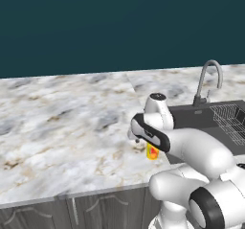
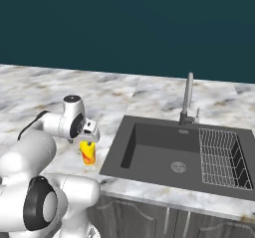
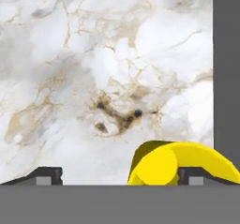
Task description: Pick the cup and bowl from the counter and place them on the counter next to the sink.
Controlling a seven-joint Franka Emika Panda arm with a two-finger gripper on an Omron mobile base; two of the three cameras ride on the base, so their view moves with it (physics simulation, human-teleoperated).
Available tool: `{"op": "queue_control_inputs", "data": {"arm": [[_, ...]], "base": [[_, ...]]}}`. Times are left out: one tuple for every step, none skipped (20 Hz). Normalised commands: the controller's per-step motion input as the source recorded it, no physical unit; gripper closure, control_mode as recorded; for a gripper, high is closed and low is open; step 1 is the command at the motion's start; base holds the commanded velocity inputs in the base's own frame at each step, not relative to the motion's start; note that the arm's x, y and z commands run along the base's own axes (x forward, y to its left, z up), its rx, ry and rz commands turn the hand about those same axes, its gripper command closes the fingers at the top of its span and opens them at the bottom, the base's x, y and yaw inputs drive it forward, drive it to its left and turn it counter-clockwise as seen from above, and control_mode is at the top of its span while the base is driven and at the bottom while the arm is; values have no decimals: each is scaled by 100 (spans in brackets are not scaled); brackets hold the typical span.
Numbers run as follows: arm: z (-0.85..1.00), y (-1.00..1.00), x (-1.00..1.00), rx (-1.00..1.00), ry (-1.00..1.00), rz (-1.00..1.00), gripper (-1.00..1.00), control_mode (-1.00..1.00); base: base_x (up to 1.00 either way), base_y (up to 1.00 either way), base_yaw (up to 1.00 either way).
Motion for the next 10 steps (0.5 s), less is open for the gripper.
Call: {"op": "queue_control_inputs", "data": {"arm": [[24, 0, -16, 0, -5, 0, -100, -100], [24, 0, -17, 0, -5, 1, -100, -100], [22, 0, -19, 0, -5, 1, -100, -100], [24, 0, -19, 0, -4, 1, -100, -100], [24, 0, -21, 0, -4, 1, -100, -100], [29, 0, -25, 0, -5, 1, -100, -100], [31, 0, -32, 0, -7, 1, -100, -100], [32, 0, -40, 0, -9, 0, -100, -100], [33, 0, -46, 1, -11, 0, -100, -100], [32, 0, -53, 1, -11, 0, -100, -100]], "base": [[0, 0, 0], [0, 0, 0], [0, 0, 0], [0, 0, 0], [0, 0, 0], [0, 0, 0], [0, 0, 0], [0, 0, 0], [0, 0, 0], [0, 0, 0]]}}
